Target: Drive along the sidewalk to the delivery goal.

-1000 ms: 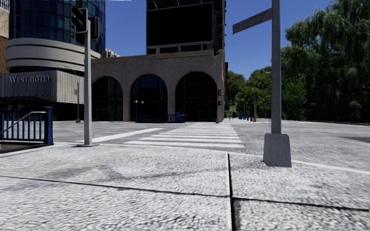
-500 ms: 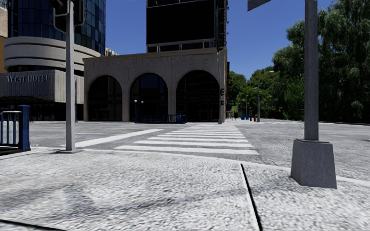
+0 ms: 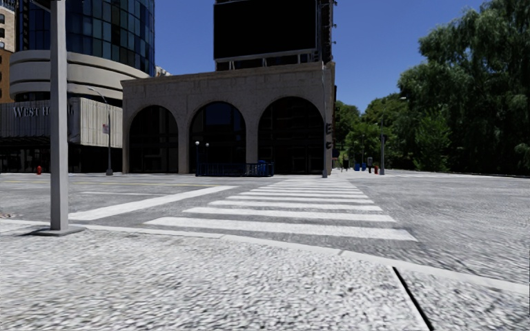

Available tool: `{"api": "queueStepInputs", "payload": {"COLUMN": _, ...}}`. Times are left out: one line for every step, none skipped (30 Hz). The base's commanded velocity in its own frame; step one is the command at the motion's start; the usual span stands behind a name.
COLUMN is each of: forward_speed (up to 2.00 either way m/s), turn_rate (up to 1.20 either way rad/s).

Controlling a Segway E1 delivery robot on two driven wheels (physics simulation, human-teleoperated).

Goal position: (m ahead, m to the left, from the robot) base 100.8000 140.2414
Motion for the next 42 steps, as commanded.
{"api": "queueStepInputs", "payload": {"forward_speed": 1.99, "turn_rate": 0.0}}
{"api": "queueStepInputs", "payload": {"forward_speed": 1.99, "turn_rate": 0.0}}
{"api": "queueStepInputs", "payload": {"forward_speed": 1.99, "turn_rate": 0.0}}
{"api": "queueStepInputs", "payload": {"forward_speed": 1.99, "turn_rate": 0.0}}
{"api": "queueStepInputs", "payload": {"forward_speed": 1.99, "turn_rate": 0.0}}
{"api": "queueStepInputs", "payload": {"forward_speed": 1.99, "turn_rate": 0.0}}
{"api": "queueStepInputs", "payload": {"forward_speed": 1.99, "turn_rate": 0.0}}
{"api": "queueStepInputs", "payload": {"forward_speed": 1.99, "turn_rate": 0.0}}
{"api": "queueStepInputs", "payload": {"forward_speed": 1.99, "turn_rate": 0.0}}
{"api": "queueStepInputs", "payload": {"forward_speed": 1.99, "turn_rate": 0.0}}
{"api": "queueStepInputs", "payload": {"forward_speed": 1.98, "turn_rate": 0.0}}
{"api": "queueStepInputs", "payload": {"forward_speed": 1.96, "turn_rate": 0.0}}
{"api": "queueStepInputs", "payload": {"forward_speed": 1.96, "turn_rate": 0.0}}
{"api": "queueStepInputs", "payload": {"forward_speed": 1.96, "turn_rate": 0.0}}
{"api": "queueStepInputs", "payload": {"forward_speed": 1.96, "turn_rate": 0.0}}
{"api": "queueStepInputs", "payload": {"forward_speed": 1.96, "turn_rate": 0.0}}
{"api": "queueStepInputs", "payload": {"forward_speed": 1.96, "turn_rate": 0.0}}
{"api": "queueStepInputs", "payload": {"forward_speed": 1.96, "turn_rate": 0.0}}
{"api": "queueStepInputs", "payload": {"forward_speed": 1.96, "turn_rate": 0.0}}
{"api": "queueStepInputs", "payload": {"forward_speed": 1.96, "turn_rate": 0.0}}
{"api": "queueStepInputs", "payload": {"forward_speed": 1.96, "turn_rate": 0.0}}
{"api": "queueStepInputs", "payload": {"forward_speed": 1.96, "turn_rate": -0.08}}
{"api": "queueStepInputs", "payload": {"forward_speed": 1.96, "turn_rate": -0.08}}
{"api": "queueStepInputs", "payload": {"forward_speed": 1.96, "turn_rate": -0.17}}
{"api": "queueStepInputs", "payload": {"forward_speed": 1.96, "turn_rate": -0.23}}
{"api": "queueStepInputs", "payload": {"forward_speed": 1.96, "turn_rate": -0.27}}
{"api": "queueStepInputs", "payload": {"forward_speed": 1.96, "turn_rate": -0.27}}
{"api": "queueStepInputs", "payload": {"forward_speed": 1.96, "turn_rate": -0.33}}
{"api": "queueStepInputs", "payload": {"forward_speed": 1.96, "turn_rate": -0.35}}
{"api": "queueStepInputs", "payload": {"forward_speed": 1.96, "turn_rate": -0.39}}
{"api": "queueStepInputs", "payload": {"forward_speed": 1.96, "turn_rate": -0.39}}
{"api": "queueStepInputs", "payload": {"forward_speed": 1.96, "turn_rate": -0.41}}
{"api": "queueStepInputs", "payload": {"forward_speed": 1.96, "turn_rate": -0.42}}
{"api": "queueStepInputs", "payload": {"forward_speed": 1.96, "turn_rate": -0.42}}
{"api": "queueStepInputs", "payload": {"forward_speed": 1.96, "turn_rate": -0.42}}
{"api": "queueStepInputs", "payload": {"forward_speed": 1.95, "turn_rate": -0.42}}
{"api": "queueStepInputs", "payload": {"forward_speed": 1.95, "turn_rate": -0.42}}
{"api": "queueStepInputs", "payload": {"forward_speed": 1.94, "turn_rate": -0.42}}
{"api": "queueStepInputs", "payload": {"forward_speed": 1.94, "turn_rate": -0.42}}
{"api": "queueStepInputs", "payload": {"forward_speed": 1.94, "turn_rate": -0.42}}
{"api": "queueStepInputs", "payload": {"forward_speed": 1.94, "turn_rate": -0.42}}
{"api": "queueStepInputs", "payload": {"forward_speed": 1.94, "turn_rate": -0.42}}
